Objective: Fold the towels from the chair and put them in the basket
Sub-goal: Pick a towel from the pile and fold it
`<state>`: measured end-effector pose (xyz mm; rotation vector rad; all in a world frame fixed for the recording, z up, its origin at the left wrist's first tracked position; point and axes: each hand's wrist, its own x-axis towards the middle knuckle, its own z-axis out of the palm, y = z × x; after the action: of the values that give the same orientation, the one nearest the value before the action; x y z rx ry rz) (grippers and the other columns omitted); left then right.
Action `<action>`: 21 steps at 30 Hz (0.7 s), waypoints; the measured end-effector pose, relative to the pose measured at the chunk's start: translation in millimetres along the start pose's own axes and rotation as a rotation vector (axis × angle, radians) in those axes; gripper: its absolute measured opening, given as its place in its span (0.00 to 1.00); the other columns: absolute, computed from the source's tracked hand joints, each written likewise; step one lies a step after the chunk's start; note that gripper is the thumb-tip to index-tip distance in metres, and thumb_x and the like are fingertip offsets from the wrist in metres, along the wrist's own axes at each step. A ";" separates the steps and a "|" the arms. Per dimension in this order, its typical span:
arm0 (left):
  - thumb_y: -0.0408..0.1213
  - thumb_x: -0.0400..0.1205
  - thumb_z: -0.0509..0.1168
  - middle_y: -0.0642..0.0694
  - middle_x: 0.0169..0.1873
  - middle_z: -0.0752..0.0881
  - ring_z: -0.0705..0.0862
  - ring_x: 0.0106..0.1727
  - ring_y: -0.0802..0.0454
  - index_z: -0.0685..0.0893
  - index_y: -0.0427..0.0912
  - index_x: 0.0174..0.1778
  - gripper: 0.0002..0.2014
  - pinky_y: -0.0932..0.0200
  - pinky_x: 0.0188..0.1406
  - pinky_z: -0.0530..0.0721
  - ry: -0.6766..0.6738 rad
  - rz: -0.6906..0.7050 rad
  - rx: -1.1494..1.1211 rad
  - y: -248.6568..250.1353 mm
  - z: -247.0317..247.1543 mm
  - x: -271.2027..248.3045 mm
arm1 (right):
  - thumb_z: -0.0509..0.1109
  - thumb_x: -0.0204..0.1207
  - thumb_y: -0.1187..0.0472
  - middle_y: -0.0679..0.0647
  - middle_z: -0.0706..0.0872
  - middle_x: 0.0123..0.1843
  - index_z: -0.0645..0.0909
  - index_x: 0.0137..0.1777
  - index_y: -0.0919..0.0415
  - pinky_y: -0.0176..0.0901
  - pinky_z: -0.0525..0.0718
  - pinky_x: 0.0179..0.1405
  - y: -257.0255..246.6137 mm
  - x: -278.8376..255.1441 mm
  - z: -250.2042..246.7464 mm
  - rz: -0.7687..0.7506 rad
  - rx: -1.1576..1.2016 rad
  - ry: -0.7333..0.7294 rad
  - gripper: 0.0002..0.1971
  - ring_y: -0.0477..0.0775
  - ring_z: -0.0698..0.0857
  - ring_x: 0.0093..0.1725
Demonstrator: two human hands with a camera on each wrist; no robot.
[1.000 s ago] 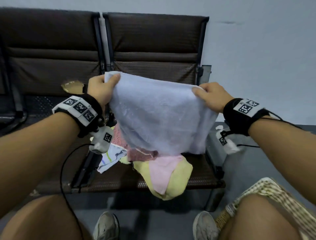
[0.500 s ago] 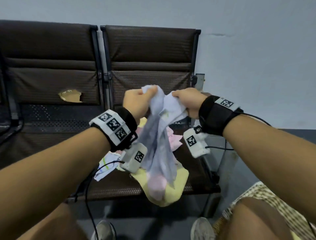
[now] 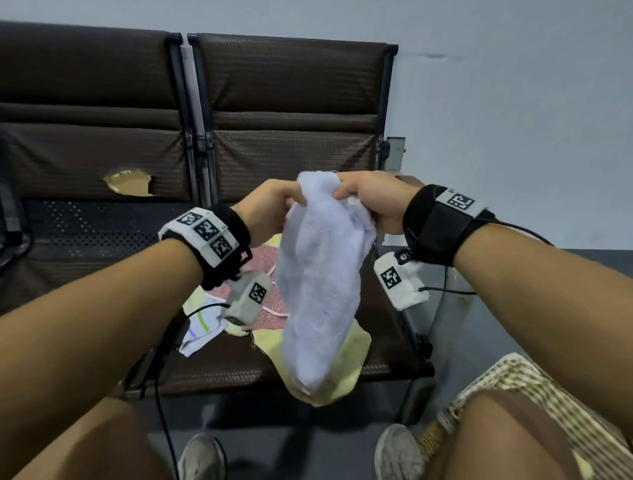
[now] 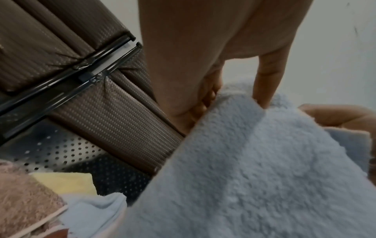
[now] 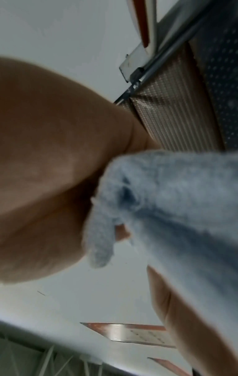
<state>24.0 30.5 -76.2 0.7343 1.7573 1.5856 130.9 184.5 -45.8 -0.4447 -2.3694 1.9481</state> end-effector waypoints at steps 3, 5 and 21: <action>0.27 0.75 0.68 0.33 0.59 0.87 0.85 0.55 0.37 0.84 0.30 0.65 0.21 0.46 0.56 0.80 -0.002 0.044 -0.037 0.3 -5.7 9.7 | 0.71 0.77 0.64 0.64 0.89 0.50 0.85 0.55 0.68 0.47 0.84 0.48 0.0 6.4 -15.7 -0.039 -0.181 -0.019 0.10 0.57 0.87 0.50; 0.24 0.76 0.72 0.33 0.57 0.88 0.87 0.56 0.36 0.85 0.33 0.61 0.17 0.44 0.56 0.84 0.058 0.096 -0.042 1.3 -6.8 19.8 | 0.80 0.72 0.58 0.52 0.93 0.43 0.90 0.47 0.58 0.38 0.87 0.39 1.3 12.3 -30.8 -0.037 -0.493 0.008 0.07 0.48 0.90 0.41; 0.32 0.72 0.73 0.47 0.37 0.90 0.86 0.40 0.54 0.89 0.47 0.38 0.05 0.57 0.40 0.84 0.495 0.417 0.122 9.6 -28.5 66.7 | 0.66 0.81 0.58 0.45 0.85 0.37 0.90 0.51 0.50 0.32 0.74 0.33 17.3 45.7 -53.0 -0.424 -0.661 0.540 0.10 0.44 0.80 0.37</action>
<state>-40.3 65.0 -71.6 0.8609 2.1684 2.0897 101.7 249.2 -58.2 -0.3756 -2.3972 0.7264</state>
